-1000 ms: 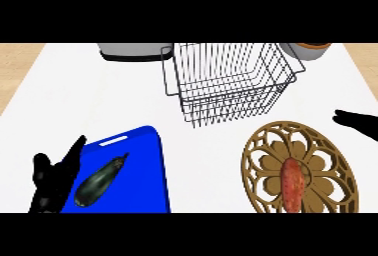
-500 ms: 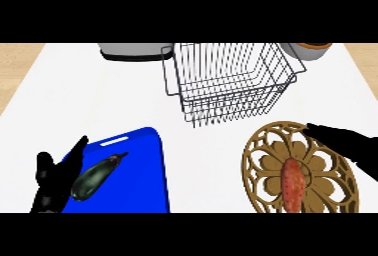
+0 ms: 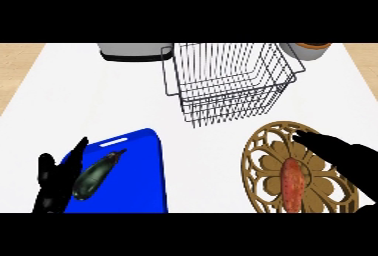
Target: Pick the sweet potato from the placemat and place it in the basket
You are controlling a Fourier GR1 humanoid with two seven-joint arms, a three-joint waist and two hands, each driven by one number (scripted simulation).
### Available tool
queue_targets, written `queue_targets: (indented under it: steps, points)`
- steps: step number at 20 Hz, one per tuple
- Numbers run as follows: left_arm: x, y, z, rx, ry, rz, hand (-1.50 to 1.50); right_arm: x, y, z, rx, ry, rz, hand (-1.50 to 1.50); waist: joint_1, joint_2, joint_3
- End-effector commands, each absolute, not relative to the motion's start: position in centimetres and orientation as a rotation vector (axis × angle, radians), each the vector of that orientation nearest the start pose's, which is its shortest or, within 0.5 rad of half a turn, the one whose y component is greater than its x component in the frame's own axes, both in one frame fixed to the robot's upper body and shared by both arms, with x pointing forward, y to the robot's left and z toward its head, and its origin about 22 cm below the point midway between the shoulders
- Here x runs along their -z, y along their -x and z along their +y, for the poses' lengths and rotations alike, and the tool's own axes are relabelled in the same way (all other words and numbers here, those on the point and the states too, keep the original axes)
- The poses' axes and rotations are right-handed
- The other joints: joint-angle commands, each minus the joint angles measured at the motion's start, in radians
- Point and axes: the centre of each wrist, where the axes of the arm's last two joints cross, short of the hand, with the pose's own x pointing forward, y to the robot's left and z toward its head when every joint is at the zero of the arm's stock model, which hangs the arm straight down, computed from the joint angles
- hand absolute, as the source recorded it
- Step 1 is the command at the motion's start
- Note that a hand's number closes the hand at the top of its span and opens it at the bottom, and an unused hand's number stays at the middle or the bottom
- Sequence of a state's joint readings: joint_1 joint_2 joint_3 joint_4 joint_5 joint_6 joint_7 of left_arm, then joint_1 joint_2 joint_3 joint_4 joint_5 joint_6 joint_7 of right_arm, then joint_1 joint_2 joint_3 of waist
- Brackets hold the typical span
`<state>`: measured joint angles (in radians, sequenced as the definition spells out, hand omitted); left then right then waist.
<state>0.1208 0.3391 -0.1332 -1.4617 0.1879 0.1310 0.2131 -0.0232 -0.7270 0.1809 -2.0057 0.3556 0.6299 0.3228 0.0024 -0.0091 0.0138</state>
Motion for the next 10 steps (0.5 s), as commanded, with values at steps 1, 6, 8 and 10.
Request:
queue_targets:
  steps: [1, 6, 8, 10]
  points:
    - [4.1, -20.5, 30.0, 0.033, -0.151, -1.004, 0.00, -14.0, -22.5, -28.6, -1.437, 0.486, -1.107, -1.50, -0.002, 0.010, -0.014]
    - [5.7, -19.6, 29.4, 0.032, -0.151, -1.015, 0.00, -12.3, -21.9, -26.4, -1.410, 0.481, -1.130, -1.50, -0.003, 0.009, -0.014]
    - [5.0, -20.3, 29.8, 0.012, -0.153, -1.017, 0.00, -10.0, -22.0, -27.7, -1.412, 0.481, -1.129, -1.50, -0.004, 0.010, -0.013]
    - [4.6, -20.5, 28.8, 0.042, -0.154, -1.008, 0.00, -9.4, -23.1, -28.6, -1.423, 0.477, -1.126, -1.50, -0.001, 0.010, -0.013]
